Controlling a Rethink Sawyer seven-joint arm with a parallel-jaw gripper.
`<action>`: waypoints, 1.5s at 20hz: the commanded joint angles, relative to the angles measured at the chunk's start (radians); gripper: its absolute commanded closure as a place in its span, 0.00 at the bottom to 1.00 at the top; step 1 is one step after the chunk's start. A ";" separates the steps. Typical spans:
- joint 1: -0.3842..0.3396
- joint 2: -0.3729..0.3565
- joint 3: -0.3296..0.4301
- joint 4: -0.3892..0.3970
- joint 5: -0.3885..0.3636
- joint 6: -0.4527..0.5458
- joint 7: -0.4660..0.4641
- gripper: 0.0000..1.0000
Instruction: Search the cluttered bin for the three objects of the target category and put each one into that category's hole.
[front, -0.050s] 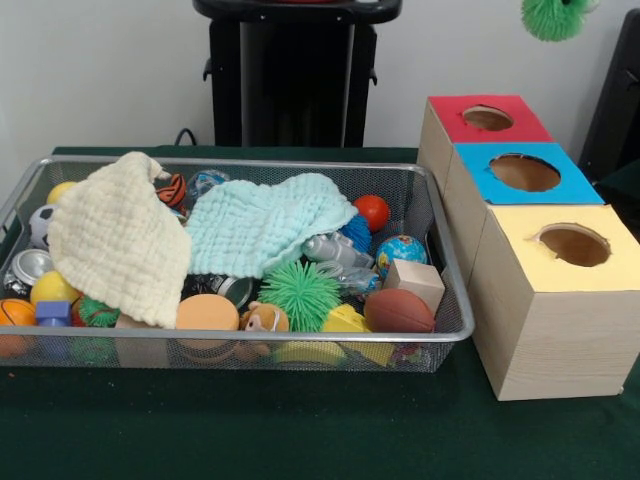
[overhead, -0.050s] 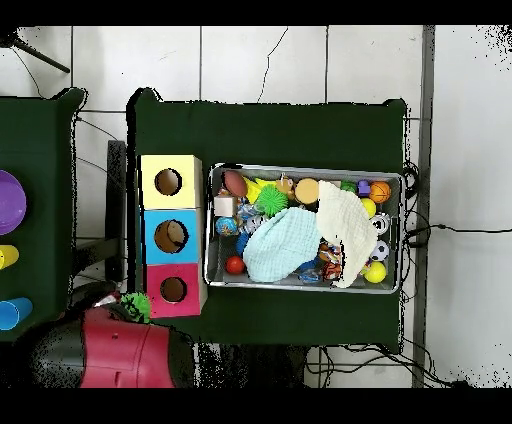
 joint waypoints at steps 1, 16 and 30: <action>-0.121 0.044 0.050 -0.020 -0.010 -0.049 0.081 1.00; -0.249 0.146 0.137 -0.082 -0.073 -0.126 0.024 1.00; -0.378 0.208 0.214 -0.095 -0.138 -0.215 -0.055 1.00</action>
